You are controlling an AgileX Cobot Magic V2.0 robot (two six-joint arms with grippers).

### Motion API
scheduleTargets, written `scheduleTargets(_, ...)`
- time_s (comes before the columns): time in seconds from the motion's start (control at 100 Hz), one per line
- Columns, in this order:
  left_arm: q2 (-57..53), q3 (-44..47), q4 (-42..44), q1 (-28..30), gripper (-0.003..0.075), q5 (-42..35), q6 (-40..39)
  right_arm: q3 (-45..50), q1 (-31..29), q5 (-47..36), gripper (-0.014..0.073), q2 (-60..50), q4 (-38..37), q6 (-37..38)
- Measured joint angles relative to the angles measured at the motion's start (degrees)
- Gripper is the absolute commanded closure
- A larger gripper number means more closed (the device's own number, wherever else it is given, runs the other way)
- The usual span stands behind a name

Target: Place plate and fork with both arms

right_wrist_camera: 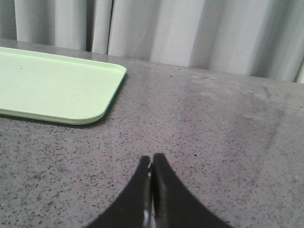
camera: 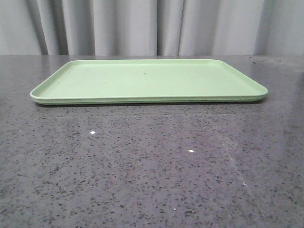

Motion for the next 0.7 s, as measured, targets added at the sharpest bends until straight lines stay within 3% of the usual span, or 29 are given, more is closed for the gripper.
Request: scheduleTargets(0.7, 0.0, 0.0, 0.0, 0.0, 0.0741, -0.39, 0.0, 0.0, 0.0, -1.88, 0.0713, 0.0, 0.0, 0.0)
